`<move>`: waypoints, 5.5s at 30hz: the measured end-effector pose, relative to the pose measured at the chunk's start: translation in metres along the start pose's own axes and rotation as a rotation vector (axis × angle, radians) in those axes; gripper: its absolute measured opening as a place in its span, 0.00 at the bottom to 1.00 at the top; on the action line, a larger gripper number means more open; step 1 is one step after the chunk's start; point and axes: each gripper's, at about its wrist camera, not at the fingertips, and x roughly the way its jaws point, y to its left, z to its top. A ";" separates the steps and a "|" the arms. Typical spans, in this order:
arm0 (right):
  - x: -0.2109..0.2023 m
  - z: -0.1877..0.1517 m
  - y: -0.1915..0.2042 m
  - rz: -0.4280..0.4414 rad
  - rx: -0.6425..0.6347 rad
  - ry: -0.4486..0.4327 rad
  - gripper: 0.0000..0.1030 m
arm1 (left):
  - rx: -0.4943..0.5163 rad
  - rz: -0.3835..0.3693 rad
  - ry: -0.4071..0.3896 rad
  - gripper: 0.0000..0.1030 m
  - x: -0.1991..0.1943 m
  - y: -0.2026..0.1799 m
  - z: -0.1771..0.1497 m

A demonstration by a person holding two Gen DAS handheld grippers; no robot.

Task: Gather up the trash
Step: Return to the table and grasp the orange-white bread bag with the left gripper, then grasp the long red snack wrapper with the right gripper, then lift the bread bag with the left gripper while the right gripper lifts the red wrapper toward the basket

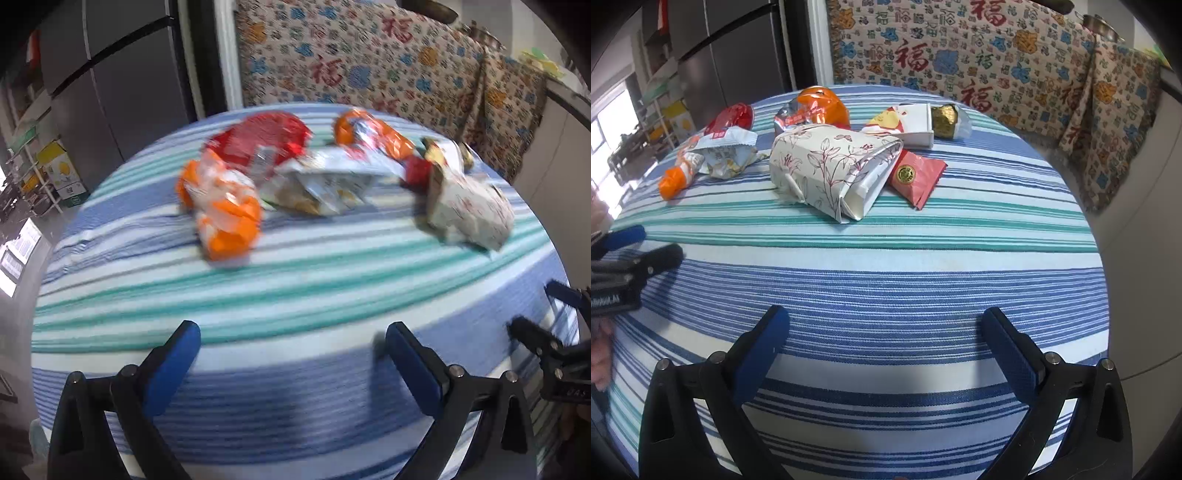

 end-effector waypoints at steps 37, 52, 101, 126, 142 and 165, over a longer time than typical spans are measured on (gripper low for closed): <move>0.000 -0.001 -0.001 0.004 -0.002 0.001 1.00 | 0.122 -0.127 0.034 0.62 -0.030 -0.010 -0.028; -0.002 0.002 -0.002 0.024 -0.005 0.006 0.99 | 0.086 -0.067 0.013 0.80 -0.018 0.006 -0.021; 0.000 0.024 -0.019 -0.040 0.076 0.073 0.34 | 0.085 -0.066 0.012 0.81 -0.020 0.005 -0.022; -0.018 0.036 0.015 0.199 -0.047 0.072 0.67 | 0.238 -0.196 0.053 0.81 -0.035 0.002 -0.012; -0.046 0.028 -0.008 0.196 0.040 0.019 0.10 | 0.141 -0.264 -0.002 0.44 -0.058 0.000 -0.016; -0.069 0.005 -0.049 0.149 0.113 -0.015 0.10 | 0.222 -0.383 -0.027 0.44 -0.079 -0.126 -0.013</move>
